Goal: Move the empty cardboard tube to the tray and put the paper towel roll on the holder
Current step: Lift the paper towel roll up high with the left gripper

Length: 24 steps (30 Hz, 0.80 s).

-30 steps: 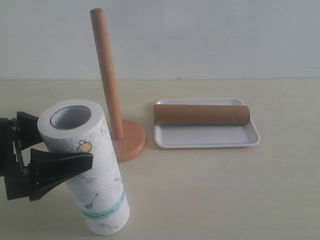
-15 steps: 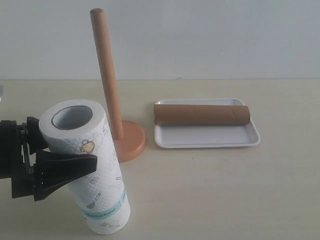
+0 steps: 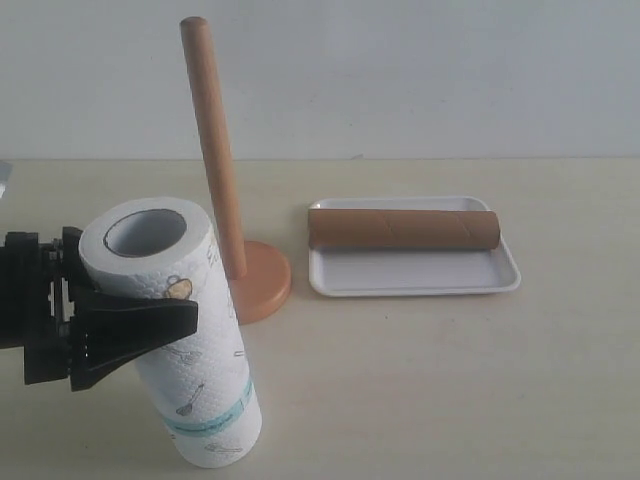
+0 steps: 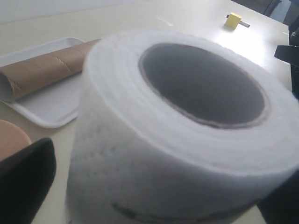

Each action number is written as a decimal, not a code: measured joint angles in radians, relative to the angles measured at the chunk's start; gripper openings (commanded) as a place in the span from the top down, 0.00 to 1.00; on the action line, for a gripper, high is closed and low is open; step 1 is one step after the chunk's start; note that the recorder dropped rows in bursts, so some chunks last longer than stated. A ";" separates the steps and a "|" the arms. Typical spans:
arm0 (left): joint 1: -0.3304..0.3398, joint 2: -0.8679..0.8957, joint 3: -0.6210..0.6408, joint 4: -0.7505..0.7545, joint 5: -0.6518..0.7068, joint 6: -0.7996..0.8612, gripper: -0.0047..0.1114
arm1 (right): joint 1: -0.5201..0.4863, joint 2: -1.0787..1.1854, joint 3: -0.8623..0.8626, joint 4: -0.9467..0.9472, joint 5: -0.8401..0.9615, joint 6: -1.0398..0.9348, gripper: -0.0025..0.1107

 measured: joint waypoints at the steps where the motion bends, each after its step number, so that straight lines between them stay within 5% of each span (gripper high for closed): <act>1: 0.000 0.000 0.000 0.000 0.000 0.000 0.01 | 0.000 0.000 0.000 0.000 0.000 0.000 0.98; 4: 0.000 0.005 0.000 0.000 0.002 0.000 0.05 | 0.000 0.000 0.000 0.000 0.000 0.000 0.98; 7: 0.000 0.019 0.000 0.000 0.008 0.000 0.21 | 0.000 0.000 0.000 0.000 0.000 0.000 0.98; 11: 0.000 0.034 0.000 -0.002 0.018 0.002 0.60 | 0.000 0.000 0.000 0.000 0.000 0.000 0.98; 15: 0.000 0.035 0.000 -0.007 0.021 0.002 0.88 | 0.000 0.000 0.000 0.000 0.000 0.000 0.98; 24: 0.000 -0.034 -0.011 0.008 -0.004 -0.005 0.92 | 0.000 0.000 0.000 0.002 0.000 0.000 0.98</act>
